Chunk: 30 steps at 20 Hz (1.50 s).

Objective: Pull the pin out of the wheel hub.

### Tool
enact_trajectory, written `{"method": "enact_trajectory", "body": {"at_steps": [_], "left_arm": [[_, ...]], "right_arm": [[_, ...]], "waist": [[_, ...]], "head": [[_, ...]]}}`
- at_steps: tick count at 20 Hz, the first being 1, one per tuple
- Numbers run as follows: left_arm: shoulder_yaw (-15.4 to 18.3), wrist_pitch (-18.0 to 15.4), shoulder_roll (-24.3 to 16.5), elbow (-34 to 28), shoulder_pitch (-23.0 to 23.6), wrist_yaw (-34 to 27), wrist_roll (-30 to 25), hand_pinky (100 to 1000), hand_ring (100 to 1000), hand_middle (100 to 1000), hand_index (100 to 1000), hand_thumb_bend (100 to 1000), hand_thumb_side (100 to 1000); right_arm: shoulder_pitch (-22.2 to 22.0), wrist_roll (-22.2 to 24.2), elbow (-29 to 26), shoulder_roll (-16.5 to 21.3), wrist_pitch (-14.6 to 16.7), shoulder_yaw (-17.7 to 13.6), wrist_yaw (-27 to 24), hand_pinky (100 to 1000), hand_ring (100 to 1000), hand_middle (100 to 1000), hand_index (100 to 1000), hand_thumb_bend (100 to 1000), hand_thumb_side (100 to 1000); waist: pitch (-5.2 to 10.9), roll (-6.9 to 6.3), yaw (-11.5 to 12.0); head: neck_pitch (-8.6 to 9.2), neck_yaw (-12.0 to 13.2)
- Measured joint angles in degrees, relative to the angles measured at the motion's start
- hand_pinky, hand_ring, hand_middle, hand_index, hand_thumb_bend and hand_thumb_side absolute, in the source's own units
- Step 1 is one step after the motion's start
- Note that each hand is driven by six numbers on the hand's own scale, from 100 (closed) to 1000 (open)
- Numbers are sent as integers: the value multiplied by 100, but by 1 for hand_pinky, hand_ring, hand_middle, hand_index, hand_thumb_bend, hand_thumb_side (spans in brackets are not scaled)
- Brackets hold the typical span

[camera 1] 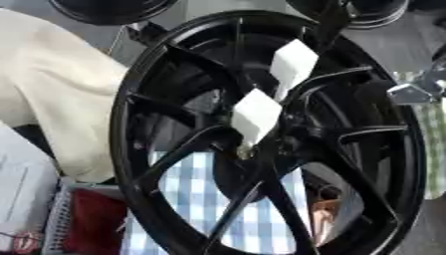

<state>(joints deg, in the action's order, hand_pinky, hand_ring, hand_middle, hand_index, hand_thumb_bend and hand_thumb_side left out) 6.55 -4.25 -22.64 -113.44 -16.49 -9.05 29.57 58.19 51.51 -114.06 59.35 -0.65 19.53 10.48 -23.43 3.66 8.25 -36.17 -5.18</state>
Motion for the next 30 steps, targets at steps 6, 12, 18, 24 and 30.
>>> {"method": "enact_trajectory", "body": {"at_steps": [6, 12, 18, 24, 30], "left_arm": [[-11, 14, 4, 0, -2, -1, -15, 792, 726, 606, 797, 261, 685], [-33, 25, 5, 0, -14, -1, -30, 793, 726, 606, 798, 258, 693], [-33, 27, 7, -1, -14, -1, -32, 794, 726, 605, 798, 255, 699], [-33, 32, 58, -1, -14, -1, -35, 796, 726, 604, 797, 251, 708], [-33, 75, 59, -1, -14, -22, -73, 797, 727, 605, 799, 252, 716]], "right_arm": [[201, -206, 1, -270, -280, 150, 381, 872, 829, 796, 812, 328, 357], [335, -393, 247, -489, -332, 219, 678, 872, 840, 810, 819, 333, 324], [364, -517, 500, -575, -220, 245, 894, 872, 843, 812, 823, 350, 305], [345, -403, 652, -605, -78, 274, 986, 875, 844, 814, 834, 350, 322], [337, -211, 726, -623, -7, 269, 776, 880, 853, 841, 853, 426, 409]], "waist": [[-60, 54, 63], [-122, 111, 143], [-227, 181, 204], [-300, 223, 235], [-310, 230, 236]], "head": [[-1, -13], [6, -45], [53, -54], [53, -58], [51, -62]]}}
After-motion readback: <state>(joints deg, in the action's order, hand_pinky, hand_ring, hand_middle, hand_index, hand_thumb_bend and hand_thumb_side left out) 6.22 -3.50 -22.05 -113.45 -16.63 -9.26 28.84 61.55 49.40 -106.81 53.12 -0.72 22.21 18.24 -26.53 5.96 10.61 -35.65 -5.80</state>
